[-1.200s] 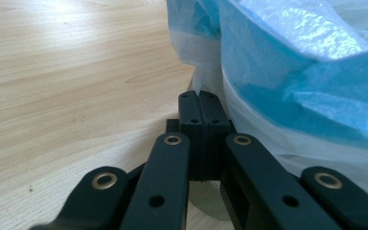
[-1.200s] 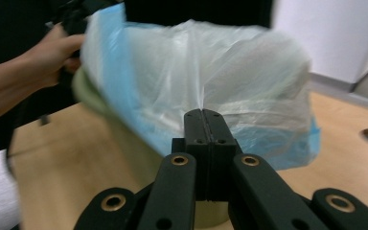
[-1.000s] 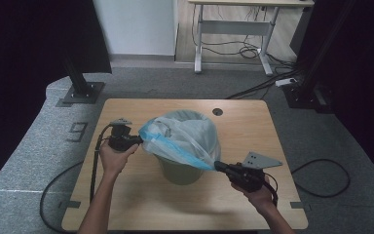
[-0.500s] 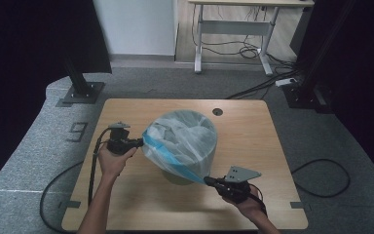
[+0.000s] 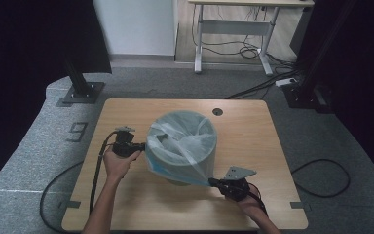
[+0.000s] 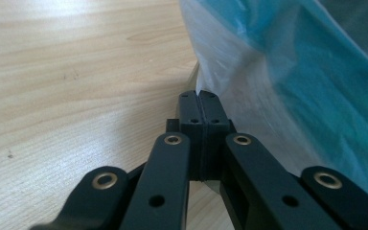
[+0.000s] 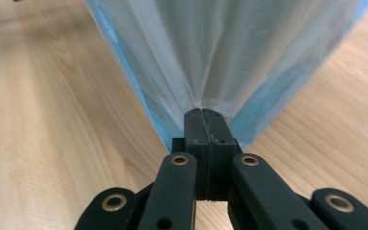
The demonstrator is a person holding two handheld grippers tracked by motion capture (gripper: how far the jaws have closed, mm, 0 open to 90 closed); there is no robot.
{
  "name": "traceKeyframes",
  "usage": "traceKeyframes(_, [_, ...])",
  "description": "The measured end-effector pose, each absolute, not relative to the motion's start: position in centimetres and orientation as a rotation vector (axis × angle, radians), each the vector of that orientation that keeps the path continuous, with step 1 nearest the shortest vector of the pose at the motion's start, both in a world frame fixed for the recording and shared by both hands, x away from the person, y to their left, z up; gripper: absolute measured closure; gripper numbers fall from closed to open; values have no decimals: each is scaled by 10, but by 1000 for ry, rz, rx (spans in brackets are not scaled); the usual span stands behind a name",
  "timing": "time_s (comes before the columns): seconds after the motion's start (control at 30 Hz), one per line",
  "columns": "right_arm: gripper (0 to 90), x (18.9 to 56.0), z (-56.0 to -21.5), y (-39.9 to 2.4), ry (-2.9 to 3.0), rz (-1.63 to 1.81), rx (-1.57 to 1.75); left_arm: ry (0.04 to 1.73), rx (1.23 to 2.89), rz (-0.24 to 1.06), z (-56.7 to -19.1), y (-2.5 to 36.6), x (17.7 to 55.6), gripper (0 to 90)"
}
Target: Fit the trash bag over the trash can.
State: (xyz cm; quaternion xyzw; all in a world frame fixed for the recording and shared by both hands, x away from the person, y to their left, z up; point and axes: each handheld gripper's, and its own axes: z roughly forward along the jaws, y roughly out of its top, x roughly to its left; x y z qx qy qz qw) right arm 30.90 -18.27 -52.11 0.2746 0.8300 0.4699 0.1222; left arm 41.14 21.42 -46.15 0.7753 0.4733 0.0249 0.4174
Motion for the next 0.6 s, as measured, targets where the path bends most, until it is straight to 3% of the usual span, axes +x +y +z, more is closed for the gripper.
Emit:
traceKeyframes(0.3, [890, 326, -537, -199, 2419, 1290, 921, 1218, 1960, 58, -481, 205, 417, 893])
traceKeyframes(0.53, [885, 329, -543, -202, 2437, 1216, 922, 1270, 1939, 110, -489, 207, 417, 784])
traceKeyframes(0.57, [875, 327, -542, -201, 2435, 1211, 902, 1268, 1915, 116, -487, 211, 415, 756])
traceKeyframes(0.6, [786, 324, -540, -201, 2418, 1215, 887, 1267, 1902, 122, -484, 214, 413, 726])
